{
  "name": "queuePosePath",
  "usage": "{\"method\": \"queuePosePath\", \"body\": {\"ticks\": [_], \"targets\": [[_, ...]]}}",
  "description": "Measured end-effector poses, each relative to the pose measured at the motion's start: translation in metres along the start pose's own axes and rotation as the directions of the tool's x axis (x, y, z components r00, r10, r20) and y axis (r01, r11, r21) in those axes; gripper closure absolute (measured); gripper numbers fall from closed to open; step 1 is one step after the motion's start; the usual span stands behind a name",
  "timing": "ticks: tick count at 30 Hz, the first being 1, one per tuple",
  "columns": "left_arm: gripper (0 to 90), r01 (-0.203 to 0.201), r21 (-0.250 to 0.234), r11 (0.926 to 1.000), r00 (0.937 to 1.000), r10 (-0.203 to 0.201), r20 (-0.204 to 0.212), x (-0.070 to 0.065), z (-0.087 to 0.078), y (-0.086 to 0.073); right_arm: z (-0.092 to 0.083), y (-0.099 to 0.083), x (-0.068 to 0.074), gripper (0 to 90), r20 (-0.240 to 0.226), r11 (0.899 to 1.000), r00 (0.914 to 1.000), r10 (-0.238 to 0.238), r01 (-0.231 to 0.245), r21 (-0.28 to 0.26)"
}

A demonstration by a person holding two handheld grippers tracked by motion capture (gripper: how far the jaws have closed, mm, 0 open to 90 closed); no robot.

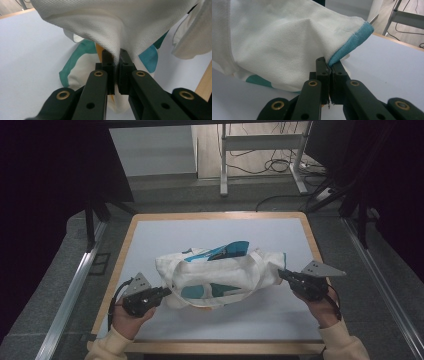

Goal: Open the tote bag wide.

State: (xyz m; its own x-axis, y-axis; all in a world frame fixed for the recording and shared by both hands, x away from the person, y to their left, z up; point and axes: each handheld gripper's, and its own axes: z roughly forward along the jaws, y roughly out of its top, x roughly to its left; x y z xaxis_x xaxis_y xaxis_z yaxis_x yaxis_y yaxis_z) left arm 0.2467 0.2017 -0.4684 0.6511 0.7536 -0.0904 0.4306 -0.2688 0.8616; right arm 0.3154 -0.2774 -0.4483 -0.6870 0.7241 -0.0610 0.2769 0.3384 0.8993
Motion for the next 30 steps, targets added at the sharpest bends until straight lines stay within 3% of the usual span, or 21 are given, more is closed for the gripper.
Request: {"method": "queuePosePath", "body": {"ticks": [11, 30], "targets": [[87.1, 0.004, 0.057, 0.9984, 1.0, -0.004, -0.004, 0.002, 0.015, -0.009, 0.01, -0.01, 0.001, 86.3, -0.012, 0.999, 0.9999, 0.004, -0.004, 0.049], [87.1, 0.019, 0.103, 0.9945, 0.9998, -0.019, -0.008, 0.008, 0.027, -0.015, 0.022, -0.023, -0.001, 86.3, -0.023, 0.994, 0.9996, 0.017, -0.015, 0.105]]}}
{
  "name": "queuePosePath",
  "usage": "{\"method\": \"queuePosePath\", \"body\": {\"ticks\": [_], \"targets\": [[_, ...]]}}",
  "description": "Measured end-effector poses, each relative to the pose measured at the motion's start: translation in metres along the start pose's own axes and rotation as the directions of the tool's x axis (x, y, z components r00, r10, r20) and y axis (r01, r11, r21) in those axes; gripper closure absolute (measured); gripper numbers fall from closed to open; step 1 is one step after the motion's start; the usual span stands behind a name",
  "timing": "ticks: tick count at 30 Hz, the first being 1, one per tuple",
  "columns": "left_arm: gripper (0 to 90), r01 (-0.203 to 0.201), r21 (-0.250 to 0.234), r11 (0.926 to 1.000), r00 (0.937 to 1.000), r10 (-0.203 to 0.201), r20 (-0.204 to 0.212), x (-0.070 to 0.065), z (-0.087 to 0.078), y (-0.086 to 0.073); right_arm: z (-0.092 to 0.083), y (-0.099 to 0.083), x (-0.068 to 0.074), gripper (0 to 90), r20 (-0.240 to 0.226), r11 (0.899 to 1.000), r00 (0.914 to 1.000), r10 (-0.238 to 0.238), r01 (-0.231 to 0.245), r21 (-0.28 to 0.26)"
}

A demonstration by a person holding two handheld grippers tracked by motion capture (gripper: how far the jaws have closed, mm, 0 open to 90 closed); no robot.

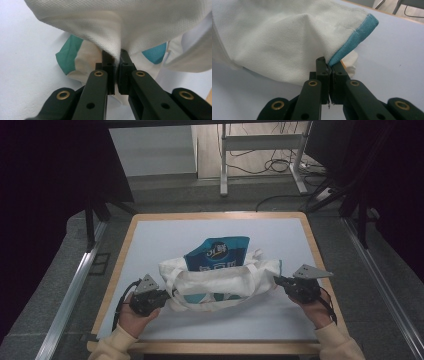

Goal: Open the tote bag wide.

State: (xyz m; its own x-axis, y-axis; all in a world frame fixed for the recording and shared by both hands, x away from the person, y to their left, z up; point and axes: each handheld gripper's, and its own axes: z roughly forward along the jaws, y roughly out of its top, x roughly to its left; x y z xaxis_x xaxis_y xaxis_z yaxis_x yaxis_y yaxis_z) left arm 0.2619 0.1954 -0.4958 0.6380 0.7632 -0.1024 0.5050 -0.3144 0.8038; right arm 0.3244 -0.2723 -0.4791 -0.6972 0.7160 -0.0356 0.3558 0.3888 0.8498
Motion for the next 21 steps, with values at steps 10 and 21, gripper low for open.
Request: {"method": "queuePosePath", "body": {"ticks": [10, 21], "targets": [[87.0, 0.004, 0.046, 0.999, 1.0, -0.004, -0.002, 0.002, 0.013, -0.006, 0.01, -0.011, 0.0, 86.3, -0.011, 0.998, 0.9999, 0.009, -0.009, 0.055], [87.0, -0.01, 0.104, 0.9945, 0.9999, 0.01, -0.002, 0.002, 0.029, -0.01, 0.014, -0.019, -0.002, 86.3, -0.025, 0.996, 0.9994, 0.021, -0.019, 0.09]]}}
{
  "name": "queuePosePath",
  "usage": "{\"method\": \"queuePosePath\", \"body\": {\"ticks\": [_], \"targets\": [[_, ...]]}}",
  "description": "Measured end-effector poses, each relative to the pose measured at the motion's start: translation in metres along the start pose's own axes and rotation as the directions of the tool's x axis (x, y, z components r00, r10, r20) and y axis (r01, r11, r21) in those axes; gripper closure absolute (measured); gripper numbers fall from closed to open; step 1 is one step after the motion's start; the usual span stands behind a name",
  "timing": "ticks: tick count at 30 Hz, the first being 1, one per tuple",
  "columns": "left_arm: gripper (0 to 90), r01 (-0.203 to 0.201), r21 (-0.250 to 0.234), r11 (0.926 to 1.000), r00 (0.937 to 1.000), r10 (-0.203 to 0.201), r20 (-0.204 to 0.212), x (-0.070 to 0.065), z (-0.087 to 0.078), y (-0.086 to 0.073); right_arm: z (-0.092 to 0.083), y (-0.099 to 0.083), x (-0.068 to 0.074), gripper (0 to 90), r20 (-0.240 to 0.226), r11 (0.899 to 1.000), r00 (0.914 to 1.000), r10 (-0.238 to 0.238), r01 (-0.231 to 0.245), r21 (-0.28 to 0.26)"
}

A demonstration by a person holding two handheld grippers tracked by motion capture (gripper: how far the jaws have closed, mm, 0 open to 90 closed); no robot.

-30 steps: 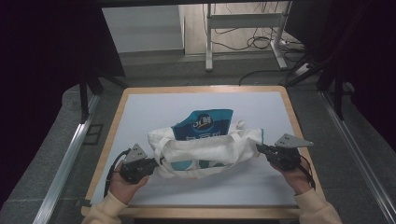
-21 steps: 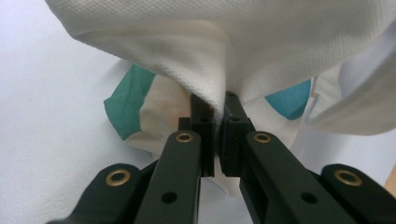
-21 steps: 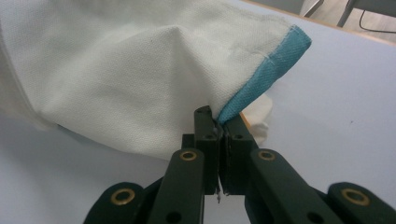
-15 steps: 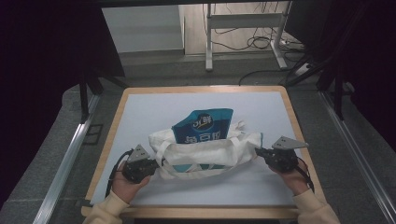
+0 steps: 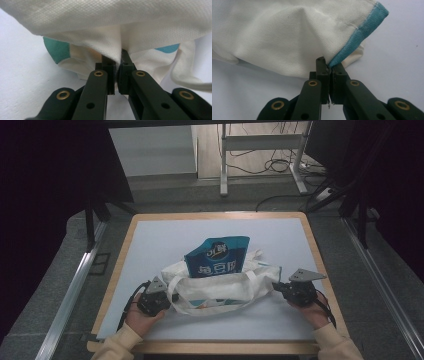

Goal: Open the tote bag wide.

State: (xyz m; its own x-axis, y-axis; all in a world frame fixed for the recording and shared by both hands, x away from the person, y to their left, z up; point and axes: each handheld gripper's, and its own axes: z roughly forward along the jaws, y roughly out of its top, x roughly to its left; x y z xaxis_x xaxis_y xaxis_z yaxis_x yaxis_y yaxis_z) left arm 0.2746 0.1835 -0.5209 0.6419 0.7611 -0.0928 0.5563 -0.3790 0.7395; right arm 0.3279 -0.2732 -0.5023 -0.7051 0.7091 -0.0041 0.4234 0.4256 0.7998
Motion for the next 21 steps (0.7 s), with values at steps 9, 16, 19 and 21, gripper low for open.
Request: {"method": "queuePosePath", "body": {"ticks": [9, 16, 19, 21], "targets": [[87.0, -0.001, 0.007, 1.0, 1.0, 0.001, 0.003, 0.0, 0.003, -0.001, -0.002, -0.005, 0.002, 86.4, 0.0, 1.0, 1.0, -0.006, 0.006, 0.012], [87.0, -0.002, 0.017, 0.9998, 1.0, 0.002, 0.007, 0.0, 0.008, 0.0, 0.007, -0.011, 0.003, 86.5, -0.01, 0.998, 0.9999, 0.005, -0.004, 0.058], [87.0, 0.0, 0.023, 0.9997, 1.0, -0.001, 0.009, 0.0, 0.01, -0.001, 0.009, -0.012, 0.002, 86.5, -0.009, 0.998, 1.0, 0.003, -0.002, 0.069], [87.0, 0.005, 0.025, 0.9997, 0.9999, -0.006, 0.013, 0.0, 0.011, -0.001, 0.01, -0.013, 0.002, 86.5, -0.009, 0.997, 1.0, 0.004, -0.003, 0.074]]}}
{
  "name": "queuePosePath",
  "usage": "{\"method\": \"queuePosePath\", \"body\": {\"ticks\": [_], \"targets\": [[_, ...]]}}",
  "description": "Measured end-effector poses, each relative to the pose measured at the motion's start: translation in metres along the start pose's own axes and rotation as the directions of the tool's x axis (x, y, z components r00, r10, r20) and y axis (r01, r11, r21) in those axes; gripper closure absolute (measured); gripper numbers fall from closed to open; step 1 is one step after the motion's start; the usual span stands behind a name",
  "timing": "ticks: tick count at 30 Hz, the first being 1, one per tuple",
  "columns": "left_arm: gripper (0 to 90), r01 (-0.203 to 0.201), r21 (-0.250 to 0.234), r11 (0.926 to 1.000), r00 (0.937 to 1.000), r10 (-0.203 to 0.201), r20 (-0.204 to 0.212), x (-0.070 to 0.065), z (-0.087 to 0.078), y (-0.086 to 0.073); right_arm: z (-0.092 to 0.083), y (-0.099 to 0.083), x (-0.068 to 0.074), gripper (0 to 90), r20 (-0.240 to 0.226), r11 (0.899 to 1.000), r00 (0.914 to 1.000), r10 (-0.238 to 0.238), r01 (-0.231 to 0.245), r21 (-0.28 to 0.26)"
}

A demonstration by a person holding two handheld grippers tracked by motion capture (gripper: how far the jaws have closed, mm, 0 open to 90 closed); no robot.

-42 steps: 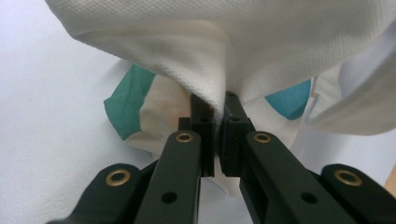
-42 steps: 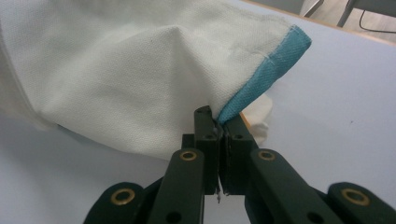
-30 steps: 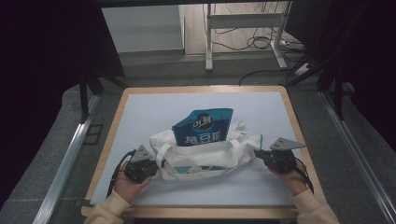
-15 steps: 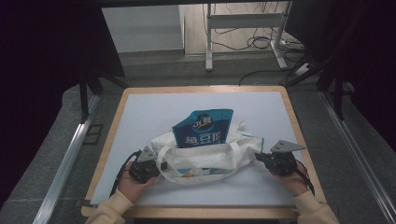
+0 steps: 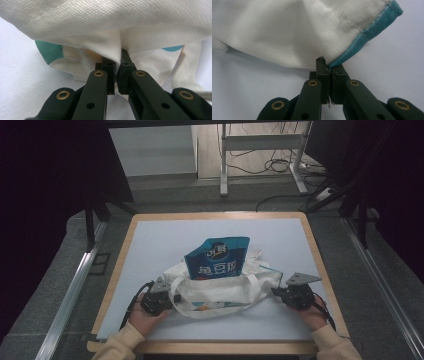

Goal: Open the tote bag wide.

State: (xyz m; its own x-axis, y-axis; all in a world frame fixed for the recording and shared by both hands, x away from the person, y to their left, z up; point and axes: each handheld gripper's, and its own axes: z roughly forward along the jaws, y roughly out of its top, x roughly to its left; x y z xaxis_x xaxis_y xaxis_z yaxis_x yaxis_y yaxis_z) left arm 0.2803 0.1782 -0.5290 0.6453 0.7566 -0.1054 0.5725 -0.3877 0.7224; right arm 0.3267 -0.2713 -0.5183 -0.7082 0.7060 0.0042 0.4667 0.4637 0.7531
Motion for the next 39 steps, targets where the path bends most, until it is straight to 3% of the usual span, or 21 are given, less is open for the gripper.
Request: {"method": "queuePosePath", "body": {"ticks": [9, 19, 21, 24, 27, 31, 35, 39], "targets": [[87.0, 0.022, -0.006, 0.9997, 0.9997, -0.022, 0.01, 0.0, 0.002, -0.002, 0.003, -0.001, 0.002, 86.5, 0.005, 1.0, 1.0, -0.004, 0.004, 0.015], [85.9, 0.02, -0.021, 0.9996, 0.9998, -0.019, 0.011, 0.001, -0.001, -0.002, 0.002, -0.001, 0.0, 84.9, -0.002, 1.0, 0.9999, 0.012, -0.012, 0.002], [81.6, 0.034, -0.033, 0.9989, 0.9994, -0.033, 0.013, 0.002, -0.006, -0.003, 0.0, -0.001, 0.0, 77.2, 0.005, 1.0, 0.9998, 0.017, -0.017, -0.007], [66.0, 0.063, -0.061, 0.9961, 0.998, -0.063, 0.002, 0.002, -0.019, -0.006, -0.006, 0.0, -0.002, 59.9, 0.012, 0.999, 0.9994, 0.031, -0.031, -0.04], [51.1, 0.097, -0.114, 0.9887, 0.9953, -0.096, 0.014, 0.003, -0.037, -0.01, -0.014, -0.001, -0.002, 48.0, 0.025, 0.996, 0.9986, 0.048, -0.046, -0.072], [46.0, 0.074, -0.173, 0.9822, 0.9971, -0.076, -0.008, -0.004, -0.056, -0.01, -0.026, 0.001, -0.003, 40.8, 0.04, 0.99, 0.9961, 0.079, -0.073, -0.122], [46.5, 0.065, -0.23, 0.971, 0.9974, -0.07, -0.013, -0.008, -0.071, -0.005, -0.04, 0.007, -0.002, 39.4, 0.049, 0.981, 0.994, 0.098, -0.088, -0.174], [52.3, 0.068, -0.3, 0.9514, 0.9959, -0.083, -0.036, -0.008, -0.091, 0.002, -0.058, 0.018, -0.002, 38.3, 0.071, 0.969, 0.9922, 0.102, -0.083, -0.235]]}}
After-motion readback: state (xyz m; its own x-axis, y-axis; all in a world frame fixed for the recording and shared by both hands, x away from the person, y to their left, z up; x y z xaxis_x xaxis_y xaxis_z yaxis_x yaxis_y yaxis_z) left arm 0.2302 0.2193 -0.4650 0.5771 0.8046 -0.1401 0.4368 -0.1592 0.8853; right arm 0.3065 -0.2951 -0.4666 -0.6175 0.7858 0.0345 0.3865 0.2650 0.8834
